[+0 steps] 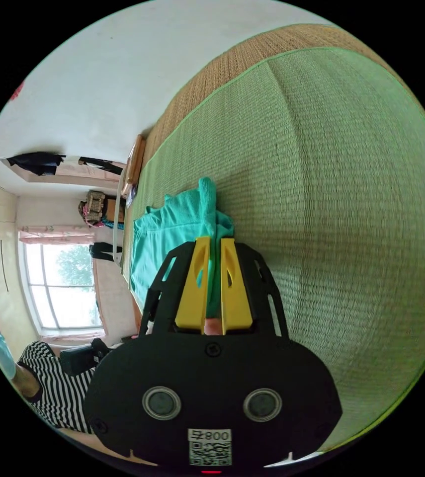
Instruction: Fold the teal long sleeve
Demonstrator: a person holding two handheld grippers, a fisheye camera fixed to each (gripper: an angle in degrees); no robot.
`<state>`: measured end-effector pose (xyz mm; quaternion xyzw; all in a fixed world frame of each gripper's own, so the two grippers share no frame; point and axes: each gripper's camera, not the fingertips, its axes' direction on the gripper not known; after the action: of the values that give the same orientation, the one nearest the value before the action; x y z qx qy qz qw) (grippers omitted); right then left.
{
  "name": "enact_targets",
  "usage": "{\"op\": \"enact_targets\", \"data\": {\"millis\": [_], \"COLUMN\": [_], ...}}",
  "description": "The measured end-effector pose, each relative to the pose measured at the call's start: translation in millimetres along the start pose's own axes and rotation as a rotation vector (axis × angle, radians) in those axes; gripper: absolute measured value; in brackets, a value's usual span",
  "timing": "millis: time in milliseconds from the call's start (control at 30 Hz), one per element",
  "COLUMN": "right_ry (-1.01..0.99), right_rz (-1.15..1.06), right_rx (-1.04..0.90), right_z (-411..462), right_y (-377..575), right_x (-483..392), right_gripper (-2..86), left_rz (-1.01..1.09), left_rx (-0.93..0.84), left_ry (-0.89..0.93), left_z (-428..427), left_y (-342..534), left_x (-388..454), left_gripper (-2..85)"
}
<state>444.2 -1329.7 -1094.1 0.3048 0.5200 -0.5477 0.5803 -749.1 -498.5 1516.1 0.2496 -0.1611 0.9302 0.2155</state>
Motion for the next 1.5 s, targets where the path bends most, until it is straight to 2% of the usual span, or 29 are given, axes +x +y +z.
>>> {"op": "enact_targets", "data": {"millis": [167,533,800,933,1167,1500], "right_ry": [-0.069,-0.085,-0.144,-0.148,-0.126,-0.019], "right_rz": [0.026,0.097,0.030,-0.054,-0.169,-0.203], "right_rx": [0.047,0.159,0.233,0.232,0.152,0.023], "right_z": [6.1,6.2,47.8,93.1,229.2,433.8], "right_y": [-0.5,33.0,18.9,-1.2,-46.2,-97.4], "right_x": [29.8,85.6,65.8,30.7,-24.2,-31.9], "right_gripper": [2.4,1.8,1.8,1.8,1.9,1.8], "left_rz": [0.003,0.059,-0.060,-0.148,-0.475,-0.865], "left_rx": [0.008,0.069,0.236,0.313,0.446,0.600], "left_ry": [0.031,0.120,0.141,0.119,0.175,0.305], "left_z": [-16.4,-81.8,-204.5,-265.1,-364.1,-449.5], "left_y": [6.5,29.7,89.7,133.3,241.5,379.5], "left_x": [-1.5,11.1,-34.6,-63.2,-141.0,-237.4], "left_gripper": [1.4,1.4,1.4,1.4,1.3,1.3]}}
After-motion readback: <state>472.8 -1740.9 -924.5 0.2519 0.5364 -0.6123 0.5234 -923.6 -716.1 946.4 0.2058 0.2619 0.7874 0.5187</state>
